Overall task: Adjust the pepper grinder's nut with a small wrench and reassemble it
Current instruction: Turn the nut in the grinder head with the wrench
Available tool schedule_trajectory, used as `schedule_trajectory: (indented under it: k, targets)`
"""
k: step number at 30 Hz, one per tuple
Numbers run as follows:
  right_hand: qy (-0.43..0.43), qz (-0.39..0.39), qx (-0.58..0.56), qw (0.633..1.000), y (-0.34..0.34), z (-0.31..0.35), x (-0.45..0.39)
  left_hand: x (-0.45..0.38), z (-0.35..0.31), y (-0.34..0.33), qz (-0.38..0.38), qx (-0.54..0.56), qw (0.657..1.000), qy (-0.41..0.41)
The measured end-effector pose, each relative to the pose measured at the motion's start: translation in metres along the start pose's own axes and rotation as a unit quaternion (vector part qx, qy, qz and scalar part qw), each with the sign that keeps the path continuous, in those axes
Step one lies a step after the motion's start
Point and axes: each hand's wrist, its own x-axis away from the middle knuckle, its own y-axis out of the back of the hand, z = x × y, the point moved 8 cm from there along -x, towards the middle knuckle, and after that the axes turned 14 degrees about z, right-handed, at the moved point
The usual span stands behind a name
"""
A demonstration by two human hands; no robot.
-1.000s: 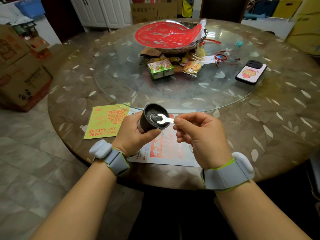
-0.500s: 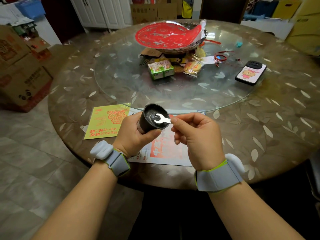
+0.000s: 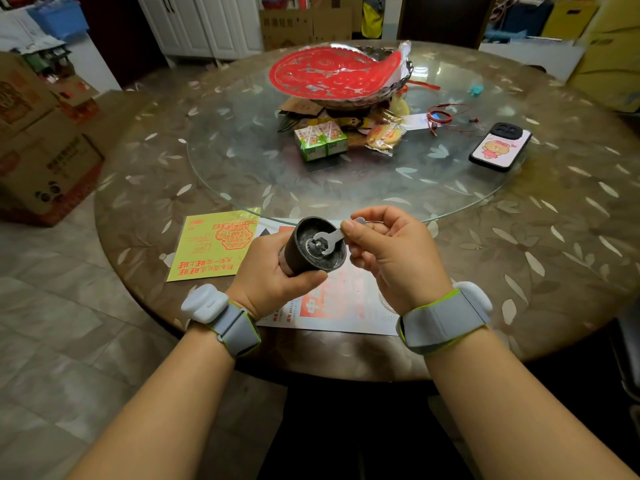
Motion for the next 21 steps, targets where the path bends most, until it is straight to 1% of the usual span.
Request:
schedule_trajectory:
  k: [3, 7, 16, 21]
  targets:
    - [0.010, -0.005, -0.009, 1.000, -0.001, -0.002, -0.002, 0.000, -0.001, 0.000, -0.001, -0.010, 1.000, 0.002]
    - [0.038, -0.006, 0.033, 0.999, 0.000, 0.005, -0.005, -0.001, -0.003, 0.000, 0.006, -0.003, 1.000, 0.001]
    - [0.035, 0.010, 0.054, 0.998, -0.001, 0.005, -0.011, -0.002, -0.002, -0.002, 0.021, -0.014, 1.000, -0.004]
    - [0.045, 0.034, 0.072, 0.996, -0.008, 0.011, -0.016, -0.003, -0.004, -0.006, 0.037, -0.021, 0.999, -0.005]
